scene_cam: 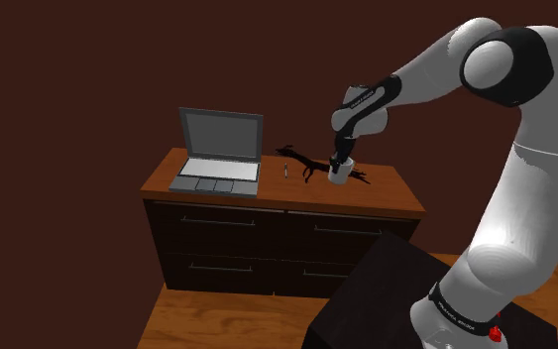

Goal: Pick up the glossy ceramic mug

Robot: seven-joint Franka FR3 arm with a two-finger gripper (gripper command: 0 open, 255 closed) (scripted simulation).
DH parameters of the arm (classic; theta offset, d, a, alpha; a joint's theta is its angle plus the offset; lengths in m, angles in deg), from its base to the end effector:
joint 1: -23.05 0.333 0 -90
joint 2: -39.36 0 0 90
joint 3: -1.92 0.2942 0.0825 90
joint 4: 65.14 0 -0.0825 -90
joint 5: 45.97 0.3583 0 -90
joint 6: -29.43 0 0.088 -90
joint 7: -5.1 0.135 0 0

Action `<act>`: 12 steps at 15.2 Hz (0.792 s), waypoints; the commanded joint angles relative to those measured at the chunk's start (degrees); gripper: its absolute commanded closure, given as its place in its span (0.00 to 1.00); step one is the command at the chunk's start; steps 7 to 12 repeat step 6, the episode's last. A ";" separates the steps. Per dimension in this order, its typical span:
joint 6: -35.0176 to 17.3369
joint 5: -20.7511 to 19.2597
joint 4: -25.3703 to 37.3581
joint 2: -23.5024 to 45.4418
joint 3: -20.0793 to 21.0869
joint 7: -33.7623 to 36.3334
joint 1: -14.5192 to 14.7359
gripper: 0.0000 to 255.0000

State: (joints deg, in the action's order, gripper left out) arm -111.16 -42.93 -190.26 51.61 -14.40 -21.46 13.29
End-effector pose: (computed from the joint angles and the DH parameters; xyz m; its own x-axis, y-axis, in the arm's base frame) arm 0.4874 -0.2380 0.2700 0.9986 -0.0222 0.0487 -0.0246 -0.9984 0.0505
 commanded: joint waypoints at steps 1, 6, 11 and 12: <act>1.51 -0.50 0.51 -1.03 -0.13 0.44 0.20 1.00; 3.72 -1.22 1.17 -2.66 -0.33 0.89 0.37 1.00; 3.72 -1.22 1.17 -2.66 -0.33 0.89 0.37 1.00; 3.72 -1.22 1.17 -2.66 -0.33 0.89 0.37 1.00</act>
